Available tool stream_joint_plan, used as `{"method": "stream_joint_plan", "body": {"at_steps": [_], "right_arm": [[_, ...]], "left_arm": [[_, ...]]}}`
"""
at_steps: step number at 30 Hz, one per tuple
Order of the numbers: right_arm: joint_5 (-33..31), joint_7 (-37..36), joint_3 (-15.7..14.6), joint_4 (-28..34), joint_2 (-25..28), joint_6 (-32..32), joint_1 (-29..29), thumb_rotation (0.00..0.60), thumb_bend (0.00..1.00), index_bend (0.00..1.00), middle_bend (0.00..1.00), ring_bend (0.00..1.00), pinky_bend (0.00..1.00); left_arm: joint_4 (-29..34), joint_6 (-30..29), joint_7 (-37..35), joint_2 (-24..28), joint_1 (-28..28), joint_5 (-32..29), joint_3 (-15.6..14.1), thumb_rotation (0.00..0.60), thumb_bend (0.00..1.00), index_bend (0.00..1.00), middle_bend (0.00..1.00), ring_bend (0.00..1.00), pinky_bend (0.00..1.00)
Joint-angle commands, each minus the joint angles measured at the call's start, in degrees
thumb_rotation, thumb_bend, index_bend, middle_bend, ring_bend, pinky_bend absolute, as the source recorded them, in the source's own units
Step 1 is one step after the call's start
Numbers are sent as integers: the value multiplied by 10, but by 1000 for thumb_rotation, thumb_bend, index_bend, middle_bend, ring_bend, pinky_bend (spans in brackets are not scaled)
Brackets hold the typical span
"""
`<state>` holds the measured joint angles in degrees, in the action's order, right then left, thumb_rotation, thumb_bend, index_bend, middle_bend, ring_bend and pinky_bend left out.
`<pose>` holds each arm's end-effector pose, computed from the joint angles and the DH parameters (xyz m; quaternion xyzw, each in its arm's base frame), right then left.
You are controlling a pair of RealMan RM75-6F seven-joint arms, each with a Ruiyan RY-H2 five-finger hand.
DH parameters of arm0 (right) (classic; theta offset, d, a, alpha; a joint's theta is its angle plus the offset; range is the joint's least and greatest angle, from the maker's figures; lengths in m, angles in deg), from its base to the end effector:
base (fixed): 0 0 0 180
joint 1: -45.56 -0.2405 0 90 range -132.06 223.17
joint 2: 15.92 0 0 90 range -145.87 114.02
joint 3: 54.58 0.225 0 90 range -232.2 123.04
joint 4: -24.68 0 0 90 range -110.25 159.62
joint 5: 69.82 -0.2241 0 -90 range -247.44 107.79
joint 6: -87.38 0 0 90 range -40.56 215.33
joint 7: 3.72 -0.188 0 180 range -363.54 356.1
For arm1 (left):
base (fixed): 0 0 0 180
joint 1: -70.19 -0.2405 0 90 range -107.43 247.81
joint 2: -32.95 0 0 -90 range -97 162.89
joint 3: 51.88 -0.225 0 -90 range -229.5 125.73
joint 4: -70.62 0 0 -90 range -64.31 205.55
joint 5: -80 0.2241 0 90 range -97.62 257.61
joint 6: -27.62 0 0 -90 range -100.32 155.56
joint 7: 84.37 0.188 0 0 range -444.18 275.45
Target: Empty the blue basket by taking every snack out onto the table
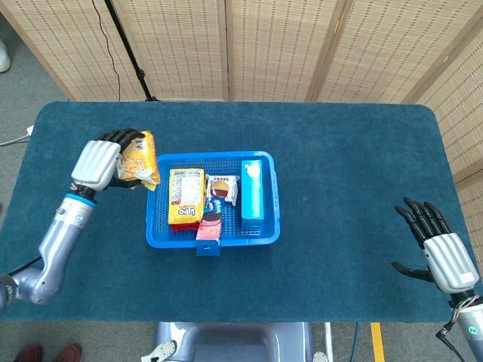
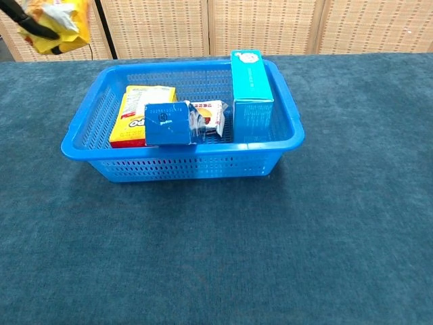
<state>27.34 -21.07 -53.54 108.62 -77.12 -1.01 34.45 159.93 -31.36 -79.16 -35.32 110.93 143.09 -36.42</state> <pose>-0.2649 -0.2463 0.1503 0.6485 -0.3446 0.4762 0.4837 -0.1421 0.4178 0.1012 -0.6511 -0.3702 -0.4426 0.4931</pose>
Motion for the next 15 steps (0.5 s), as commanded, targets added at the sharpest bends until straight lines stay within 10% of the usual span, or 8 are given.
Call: {"method": "stream_joint_plan", "body": {"at_steps": [1,4,7,15], "right_arm": [[3,2,-1,2,1,-1,1,600,0,0,0,0,0],[4,3,-2,4,2,-1,0,600,0,0,0,0,0],[6,6,-3,6,1,1,0,600,0,0,0,0,0],[6,13,-4,10,1,4,-1,600,0,0,0,0,0]], "left_arm": [[-85,27,-43,-12,-24,-11,-29,600,240,456,444,341,365],[-124,55,-63,-26,-29,-11,-43,600,227,381,301,193,252],[-151,94,-88,-37,-29,-12,-54,600,133,62,17,5,26],[-148,53,-186,-33,-45,84,-56,600,42,0,0,0,0]]}}
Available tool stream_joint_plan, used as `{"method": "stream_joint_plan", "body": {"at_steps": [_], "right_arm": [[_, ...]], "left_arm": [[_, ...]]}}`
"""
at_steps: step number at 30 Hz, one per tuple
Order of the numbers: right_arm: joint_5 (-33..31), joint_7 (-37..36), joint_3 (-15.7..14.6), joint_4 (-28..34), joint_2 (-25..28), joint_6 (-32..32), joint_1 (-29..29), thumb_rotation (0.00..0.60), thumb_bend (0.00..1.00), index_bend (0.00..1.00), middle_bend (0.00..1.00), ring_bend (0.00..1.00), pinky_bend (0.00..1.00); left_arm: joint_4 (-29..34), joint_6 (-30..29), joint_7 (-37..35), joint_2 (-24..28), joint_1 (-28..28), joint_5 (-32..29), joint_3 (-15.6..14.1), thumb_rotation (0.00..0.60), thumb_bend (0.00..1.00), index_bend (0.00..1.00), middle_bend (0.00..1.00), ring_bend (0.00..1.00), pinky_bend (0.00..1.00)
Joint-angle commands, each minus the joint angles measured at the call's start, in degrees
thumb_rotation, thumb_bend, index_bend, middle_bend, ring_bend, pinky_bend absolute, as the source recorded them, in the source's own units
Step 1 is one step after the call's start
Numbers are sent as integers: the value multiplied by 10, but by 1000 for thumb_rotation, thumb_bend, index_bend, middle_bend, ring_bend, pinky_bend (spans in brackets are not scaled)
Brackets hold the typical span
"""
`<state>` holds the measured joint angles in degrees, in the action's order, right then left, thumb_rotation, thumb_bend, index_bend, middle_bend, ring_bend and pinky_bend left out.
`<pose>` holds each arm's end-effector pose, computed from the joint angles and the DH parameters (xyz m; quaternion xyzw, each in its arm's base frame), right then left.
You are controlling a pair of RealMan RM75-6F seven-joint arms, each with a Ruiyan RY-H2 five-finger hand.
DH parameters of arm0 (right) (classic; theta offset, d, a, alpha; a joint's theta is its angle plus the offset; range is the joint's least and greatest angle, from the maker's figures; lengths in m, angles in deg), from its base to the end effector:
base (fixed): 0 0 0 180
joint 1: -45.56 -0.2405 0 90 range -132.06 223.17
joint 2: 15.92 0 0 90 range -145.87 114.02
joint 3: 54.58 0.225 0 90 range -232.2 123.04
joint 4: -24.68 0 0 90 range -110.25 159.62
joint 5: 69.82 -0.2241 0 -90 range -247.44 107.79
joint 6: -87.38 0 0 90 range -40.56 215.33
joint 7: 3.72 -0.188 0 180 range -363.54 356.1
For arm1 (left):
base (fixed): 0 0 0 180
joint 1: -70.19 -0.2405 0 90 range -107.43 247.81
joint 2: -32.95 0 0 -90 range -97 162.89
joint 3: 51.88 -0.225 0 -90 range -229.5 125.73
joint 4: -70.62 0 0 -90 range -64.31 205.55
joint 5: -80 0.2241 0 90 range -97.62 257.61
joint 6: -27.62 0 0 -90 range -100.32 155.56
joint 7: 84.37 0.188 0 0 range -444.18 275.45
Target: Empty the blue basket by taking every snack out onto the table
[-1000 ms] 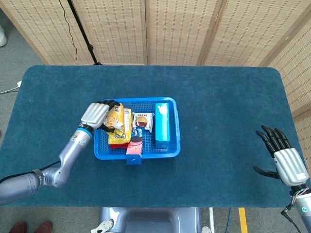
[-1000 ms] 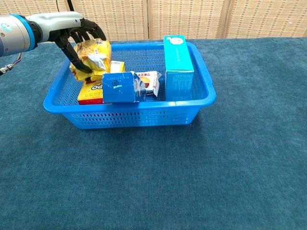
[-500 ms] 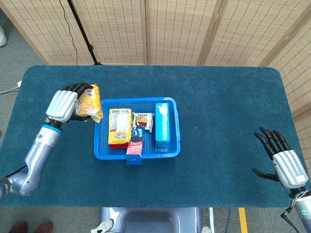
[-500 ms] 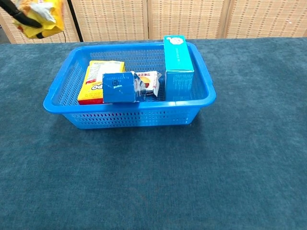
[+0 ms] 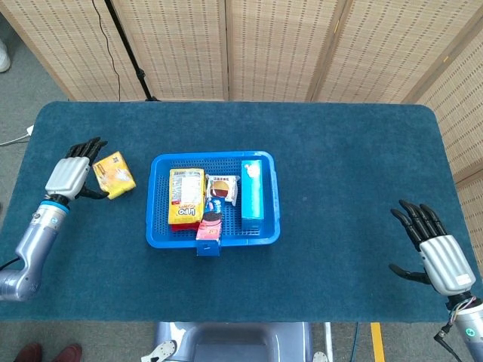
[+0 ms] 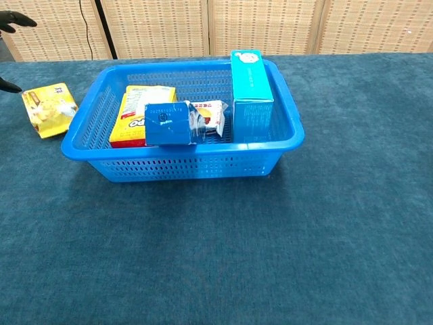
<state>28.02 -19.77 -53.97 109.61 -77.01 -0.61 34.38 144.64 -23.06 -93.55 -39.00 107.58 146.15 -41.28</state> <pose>-0.2614 -0.2439 0.1454 0.6557 -0.3436 0.4713 0.4794 -0.2395 0.4203 0.0870 -0.6354 -0.4530 -0.3771 0.4988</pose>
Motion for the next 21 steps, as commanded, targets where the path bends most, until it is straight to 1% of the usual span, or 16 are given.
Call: {"method": "stream_joint_plan", "body": {"at_steps": [1,2,6,8,9,10,12,15,18,21], "right_arm": [[-1,0,1,1,0,1,0,600,0,0,0,0,0],[-1,0,1,1,0,1,0,600,0,0,0,0,0],[-2,1,1,3,1,2,-1,600,0,0,0,0,0],[-1,0,0,4,2,2,0,600,0,0,0,0,0],[-1,-2,0,4,2,2,0,600,0,0,0,0,0],[-1,-3,-1,5,3,3,0,600,0,0,0,0,0],[-1,-4,-1,5,4,2,0,600,0,0,0,0,0],[0,-4,-1,6,4,1,0,600,0,0,0,0,0],[1,-4,-1,6,4,2,-1,600,0,0,0,0,0],[-1,-5,-1,5,4,4,-1,600,0,0,0,0,0]], "left_arm": [[15,-39,-52,10,-14,75,-13,600,42,0,0,0,0],[22,-46,-58,15,-16,89,-17,600,41,0,0,0,0],[81,-107,-90,35,-33,185,-46,600,41,0,0,0,0],[108,-142,-97,38,-42,245,-71,600,38,0,0,0,0],[139,-156,-90,31,-41,306,-100,600,35,0,0,0,0],[146,-169,-79,24,-45,333,-114,600,34,0,0,0,0],[152,-178,-70,9,-47,355,-126,600,33,0,0,0,0],[153,-182,-56,-22,-44,375,-133,600,32,0,0,0,0],[150,-183,-50,-56,-40,375,-129,600,32,0,0,0,0],[138,-190,-46,-93,-34,373,-118,600,32,0,0,0,0]]}}
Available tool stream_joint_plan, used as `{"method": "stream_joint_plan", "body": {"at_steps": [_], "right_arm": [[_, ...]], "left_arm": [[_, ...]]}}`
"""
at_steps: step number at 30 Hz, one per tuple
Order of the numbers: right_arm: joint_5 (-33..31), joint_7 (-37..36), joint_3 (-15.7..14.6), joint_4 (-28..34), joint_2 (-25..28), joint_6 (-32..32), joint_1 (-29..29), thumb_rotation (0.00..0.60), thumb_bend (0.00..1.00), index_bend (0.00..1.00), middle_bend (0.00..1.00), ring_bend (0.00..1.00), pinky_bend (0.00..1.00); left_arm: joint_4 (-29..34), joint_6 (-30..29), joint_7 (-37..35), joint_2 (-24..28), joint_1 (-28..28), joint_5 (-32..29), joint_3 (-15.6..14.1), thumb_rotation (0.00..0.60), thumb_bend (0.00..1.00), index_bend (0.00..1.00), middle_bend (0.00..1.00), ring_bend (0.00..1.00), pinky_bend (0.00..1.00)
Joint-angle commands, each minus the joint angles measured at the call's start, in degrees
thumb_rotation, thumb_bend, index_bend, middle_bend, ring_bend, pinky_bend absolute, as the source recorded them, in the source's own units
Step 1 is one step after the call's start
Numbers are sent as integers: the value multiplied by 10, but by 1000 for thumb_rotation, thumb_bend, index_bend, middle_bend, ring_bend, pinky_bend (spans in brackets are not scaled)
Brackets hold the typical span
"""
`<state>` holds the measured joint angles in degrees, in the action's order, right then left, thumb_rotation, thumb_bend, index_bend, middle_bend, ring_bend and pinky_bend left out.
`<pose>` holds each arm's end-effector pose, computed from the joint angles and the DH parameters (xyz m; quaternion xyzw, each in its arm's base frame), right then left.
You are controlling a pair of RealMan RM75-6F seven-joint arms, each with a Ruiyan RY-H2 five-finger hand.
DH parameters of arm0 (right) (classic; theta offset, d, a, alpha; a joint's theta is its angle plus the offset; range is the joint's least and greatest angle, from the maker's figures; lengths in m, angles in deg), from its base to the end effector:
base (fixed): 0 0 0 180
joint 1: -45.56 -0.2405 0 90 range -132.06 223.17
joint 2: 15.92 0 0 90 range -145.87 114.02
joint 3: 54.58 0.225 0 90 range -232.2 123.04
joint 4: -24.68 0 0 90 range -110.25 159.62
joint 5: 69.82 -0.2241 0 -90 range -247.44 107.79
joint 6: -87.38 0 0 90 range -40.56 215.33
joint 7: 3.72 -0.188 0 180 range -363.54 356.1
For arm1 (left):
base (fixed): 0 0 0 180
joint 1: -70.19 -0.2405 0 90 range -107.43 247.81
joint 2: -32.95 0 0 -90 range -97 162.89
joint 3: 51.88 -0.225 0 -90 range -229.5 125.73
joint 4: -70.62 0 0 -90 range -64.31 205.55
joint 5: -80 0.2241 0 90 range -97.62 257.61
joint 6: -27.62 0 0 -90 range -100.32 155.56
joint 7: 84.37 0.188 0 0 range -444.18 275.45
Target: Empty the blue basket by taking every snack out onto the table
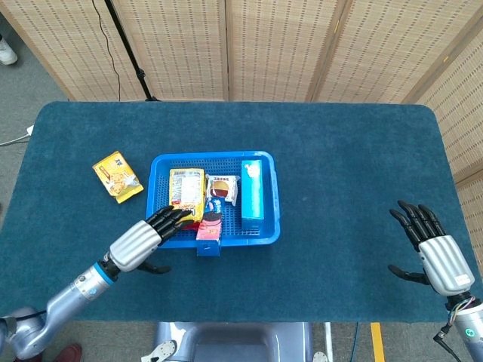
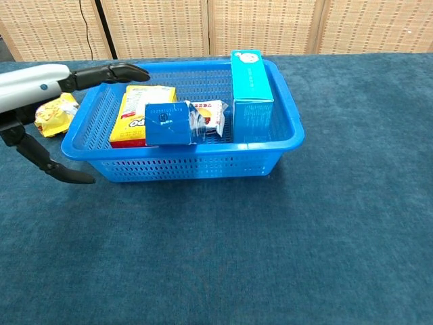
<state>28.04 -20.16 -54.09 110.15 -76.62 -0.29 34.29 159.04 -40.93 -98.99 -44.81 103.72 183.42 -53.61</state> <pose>-0.2605 -0.2437 0.1452 0.6557 -0.3483 0.4714 0.4760 -0.1205 0.2733 -0.0108 -0.7698 -0.3522 -0.4846 0.2203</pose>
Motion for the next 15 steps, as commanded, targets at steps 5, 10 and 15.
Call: {"method": "stream_joint_plan", "body": {"at_steps": [5,10,15], "right_arm": [[-7,-7,2,-3,1,3,0,600,0,0,0,0,0],[-8,-12,2,-6,2,7,-2,600,0,0,0,0,0],[-6,-14,1,-6,2,7,-3,600,0,0,0,0,0]], "left_arm": [[-22,-22,21,-74,9,-8,20,600,32,0,0,0,0],[-27,-12,37,-94,15,-29,30,600,32,0,0,0,0],[-23,-3,54,-104,20,-49,41,600,146,82,78,102,133]]}}
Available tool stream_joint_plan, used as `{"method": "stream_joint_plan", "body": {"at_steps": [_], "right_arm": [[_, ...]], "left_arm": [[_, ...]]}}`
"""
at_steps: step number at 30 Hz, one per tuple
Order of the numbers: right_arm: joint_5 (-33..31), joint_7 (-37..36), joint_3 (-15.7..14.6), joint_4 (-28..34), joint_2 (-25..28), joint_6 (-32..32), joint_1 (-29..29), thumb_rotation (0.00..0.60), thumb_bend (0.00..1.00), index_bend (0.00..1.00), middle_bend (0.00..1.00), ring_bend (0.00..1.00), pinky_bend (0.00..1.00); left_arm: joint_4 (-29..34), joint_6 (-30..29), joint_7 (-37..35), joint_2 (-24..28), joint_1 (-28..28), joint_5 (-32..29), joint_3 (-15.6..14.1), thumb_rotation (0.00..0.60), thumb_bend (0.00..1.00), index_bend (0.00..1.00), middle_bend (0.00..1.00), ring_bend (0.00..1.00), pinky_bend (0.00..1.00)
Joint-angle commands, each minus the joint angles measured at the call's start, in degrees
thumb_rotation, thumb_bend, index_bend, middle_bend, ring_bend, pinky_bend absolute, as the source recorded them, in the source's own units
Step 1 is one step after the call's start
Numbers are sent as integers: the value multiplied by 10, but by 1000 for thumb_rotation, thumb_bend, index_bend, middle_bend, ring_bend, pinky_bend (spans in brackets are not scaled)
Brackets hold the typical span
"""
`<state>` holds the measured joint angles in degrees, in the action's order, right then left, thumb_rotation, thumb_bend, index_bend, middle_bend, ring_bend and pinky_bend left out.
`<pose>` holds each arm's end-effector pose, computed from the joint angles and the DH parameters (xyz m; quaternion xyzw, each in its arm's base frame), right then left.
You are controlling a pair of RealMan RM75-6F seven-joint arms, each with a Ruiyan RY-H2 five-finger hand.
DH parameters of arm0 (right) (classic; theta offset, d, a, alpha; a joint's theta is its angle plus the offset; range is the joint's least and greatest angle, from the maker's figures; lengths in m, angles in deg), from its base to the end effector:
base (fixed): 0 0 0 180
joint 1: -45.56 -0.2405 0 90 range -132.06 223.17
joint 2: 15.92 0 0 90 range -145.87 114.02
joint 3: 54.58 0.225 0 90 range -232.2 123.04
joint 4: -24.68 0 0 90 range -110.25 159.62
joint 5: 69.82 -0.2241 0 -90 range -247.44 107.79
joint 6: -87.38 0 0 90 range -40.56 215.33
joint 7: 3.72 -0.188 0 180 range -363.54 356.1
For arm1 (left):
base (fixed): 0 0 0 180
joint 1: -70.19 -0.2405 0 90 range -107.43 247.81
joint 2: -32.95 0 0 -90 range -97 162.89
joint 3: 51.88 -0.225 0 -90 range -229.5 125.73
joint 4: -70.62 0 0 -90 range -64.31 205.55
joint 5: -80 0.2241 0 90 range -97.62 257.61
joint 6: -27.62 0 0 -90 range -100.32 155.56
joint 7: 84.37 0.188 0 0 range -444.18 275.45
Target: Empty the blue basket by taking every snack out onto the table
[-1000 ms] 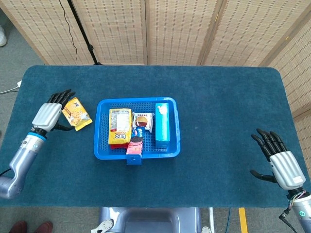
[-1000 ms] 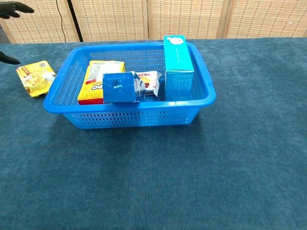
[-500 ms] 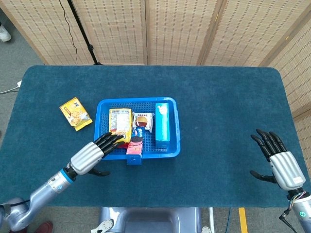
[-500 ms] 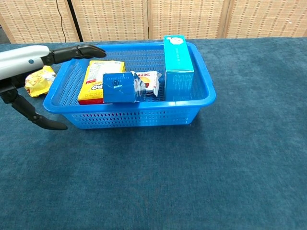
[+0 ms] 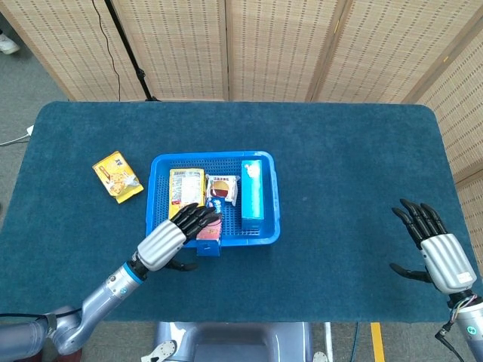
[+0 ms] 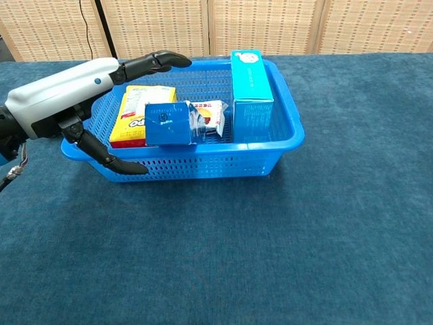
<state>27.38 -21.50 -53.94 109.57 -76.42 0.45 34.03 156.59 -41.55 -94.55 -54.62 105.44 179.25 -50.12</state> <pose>-0.2645 -0.2467 0.1470 0.6529 -0.3556 0.4696 0.4761 -0.0820 0.2812 -0.0368 -0.7390 -0.3532 -0.5302 0.2191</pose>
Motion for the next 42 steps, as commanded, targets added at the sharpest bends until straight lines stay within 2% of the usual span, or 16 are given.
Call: {"method": "stream_joint_plan", "body": {"at_steps": [1,4,6,10,14,18,24,28,31,32,34,42], "right_arm": [[0,-1,0,0,0,0,0,600,0,0,0,0,0],[0,-1,0,0,1,-2,1,600,0,0,0,0,0],[1,-2,-1,0,1,-1,1,600,0,0,0,0,0],[2,-1,-2,1,2,1,0,600,0,0,0,0,0],[2,-2,-2,2,3,1,0,600,0,0,0,0,0],[2,-2,-3,3,3,1,0,600,0,0,0,0,0],[7,0,-5,7,4,0,0,600,0,0,0,0,0],[10,2,-6,9,5,-2,2,600,0,0,0,0,0],[13,2,-7,11,5,-3,2,600,0,0,0,0,0],[15,2,-8,12,6,-3,1,600,0,0,0,0,0],[18,4,-9,14,6,-5,1,600,0,0,0,0,0],[20,5,-12,15,8,-2,1,600,0,0,0,0,0]], "left_arm": [[3,1,14,-9,3,-10,9,600,192,180,161,191,214],[2,-7,24,-20,4,-15,17,600,277,487,338,348,356],[5,-3,30,-23,7,-20,20,600,309,584,390,395,398],[10,0,42,-23,9,-29,23,600,362,652,467,463,466],[9,-22,45,-20,5,-33,35,600,381,684,493,487,496],[18,-76,30,3,-1,-14,55,600,389,685,493,487,496],[66,-167,28,87,-20,-8,116,600,389,692,497,491,496],[67,-189,24,145,-37,-42,149,600,390,696,498,492,496],[45,-186,9,160,-44,-64,154,600,390,706,503,497,496],[24,-173,-19,161,-51,-93,152,600,390,708,505,498,496],[-25,-165,-57,151,-56,-111,146,600,389,706,507,499,496],[-230,-138,-122,60,-60,-141,118,600,394,700,506,479,496]]}}
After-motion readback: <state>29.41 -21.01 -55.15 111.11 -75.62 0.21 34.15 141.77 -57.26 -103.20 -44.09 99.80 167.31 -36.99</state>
